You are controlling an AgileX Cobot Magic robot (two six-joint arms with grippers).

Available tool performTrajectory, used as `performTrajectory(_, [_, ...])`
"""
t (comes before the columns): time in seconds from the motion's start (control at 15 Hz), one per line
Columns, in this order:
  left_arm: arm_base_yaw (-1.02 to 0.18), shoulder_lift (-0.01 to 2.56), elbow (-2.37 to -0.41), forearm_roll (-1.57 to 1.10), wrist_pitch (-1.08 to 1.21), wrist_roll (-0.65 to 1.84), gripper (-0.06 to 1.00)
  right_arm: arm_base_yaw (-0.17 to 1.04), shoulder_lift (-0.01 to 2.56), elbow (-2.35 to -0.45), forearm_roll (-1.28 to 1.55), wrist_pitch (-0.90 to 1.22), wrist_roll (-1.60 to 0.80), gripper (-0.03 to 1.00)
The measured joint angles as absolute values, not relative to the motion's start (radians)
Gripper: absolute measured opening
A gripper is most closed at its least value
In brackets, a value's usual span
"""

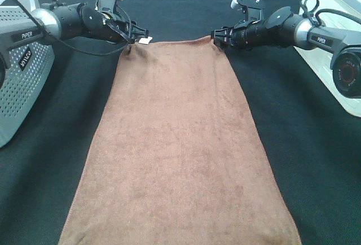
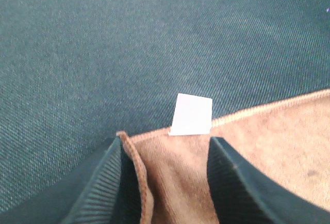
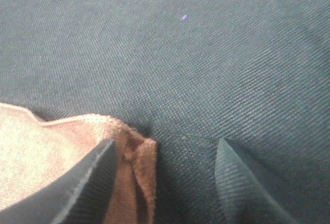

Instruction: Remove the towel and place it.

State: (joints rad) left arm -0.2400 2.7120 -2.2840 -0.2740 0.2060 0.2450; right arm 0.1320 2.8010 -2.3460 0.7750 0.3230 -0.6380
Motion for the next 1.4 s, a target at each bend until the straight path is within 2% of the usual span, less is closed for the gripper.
performTrajectory(0.6, [-0.24, 2.712, -2.284, -0.274, 0.223, 0.244, 0.49, 0.181, 2.813, -2.348, 0.793, 0.311, -0.672, 0.53])
performTrajectory(0.87, [-0.24, 2.712, -2.284, -0.273, 0.247, 0.244, 0.49, 0.181, 2.819, -2.349, 0.765, 0.275, -0.672, 0.33])
performTrajectory(0.93, [-0.24, 2.712, -2.284, -0.273, 0.247, 0.244, 0.49, 0.181, 2.82, -2.349, 0.742, 0.271, -0.672, 0.23])
performTrajectory(1.13, [-0.24, 2.712, -2.284, -0.273, 0.247, 0.244, 0.49, 0.178, 2.821, -2.349, 0.721, 0.281, -0.672, 0.02])
performTrajectory(1.4, [-0.24, 2.712, -2.284, -0.273, 0.247, 0.244, 0.49, 0.174, 2.818, -2.352, 0.69, 0.29, -0.672, 0.0])
